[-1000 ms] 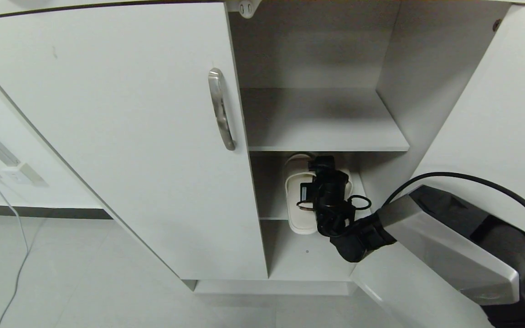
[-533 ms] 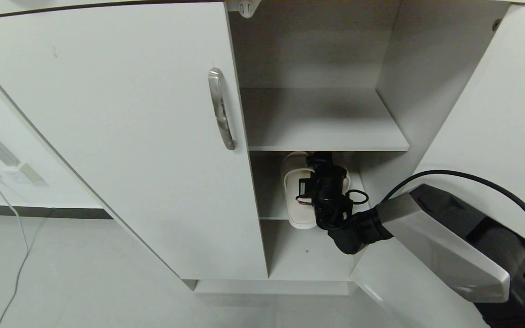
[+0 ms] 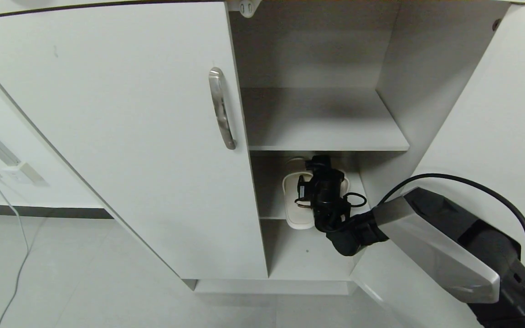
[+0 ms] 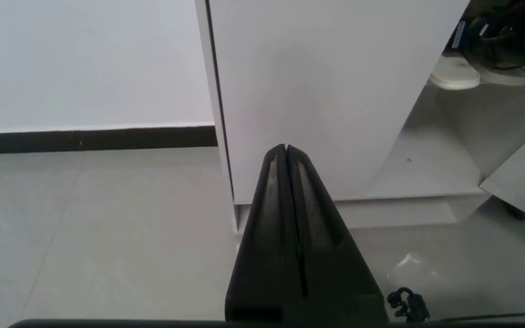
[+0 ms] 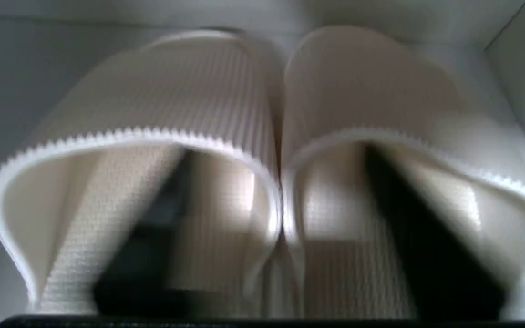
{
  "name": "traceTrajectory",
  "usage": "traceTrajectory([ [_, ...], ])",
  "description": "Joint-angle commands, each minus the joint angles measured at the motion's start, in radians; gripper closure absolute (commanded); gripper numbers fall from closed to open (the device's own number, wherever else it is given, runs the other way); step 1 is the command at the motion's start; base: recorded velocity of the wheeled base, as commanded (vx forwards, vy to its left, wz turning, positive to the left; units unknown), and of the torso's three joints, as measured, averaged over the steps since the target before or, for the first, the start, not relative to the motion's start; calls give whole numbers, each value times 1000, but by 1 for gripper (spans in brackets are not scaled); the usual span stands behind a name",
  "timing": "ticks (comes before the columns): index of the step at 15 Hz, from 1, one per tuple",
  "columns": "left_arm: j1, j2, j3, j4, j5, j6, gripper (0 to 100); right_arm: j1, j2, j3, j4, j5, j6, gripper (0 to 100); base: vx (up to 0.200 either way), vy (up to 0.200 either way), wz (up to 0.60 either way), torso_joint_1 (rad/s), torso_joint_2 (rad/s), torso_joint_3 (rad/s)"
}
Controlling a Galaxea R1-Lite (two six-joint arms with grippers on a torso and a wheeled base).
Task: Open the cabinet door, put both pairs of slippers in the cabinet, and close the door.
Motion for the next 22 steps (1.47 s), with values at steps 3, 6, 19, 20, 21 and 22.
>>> traceTrajectory([
  [3,0,2,0,0,0,0,100,21,-99,177,-60,-3,1,0,0,0,0,0,0,0],
  [6,0,2,0,0,0,0,100,48,-201,355,-121,-3,1,0,0,0,0,0,0,0],
  [19,0,2,0,0,-2,-2,100,182,-393,809,-373,-66,-2,0,-46,0,0,1,1,2],
  [20,0,2,0,0,0,-4,100,186,-393,809,-373,-66,-7,0,-200,0,0,2,2,-2],
  [21,0,2,0,0,0,-4,100,188,-390,810,-373,-66,-9,0,-200,0,0,7,2,-2],
  [22,0,2,0,0,-2,-2,100,188,-388,812,-373,-66,-7,0,-200,0,0,2,2,7],
])
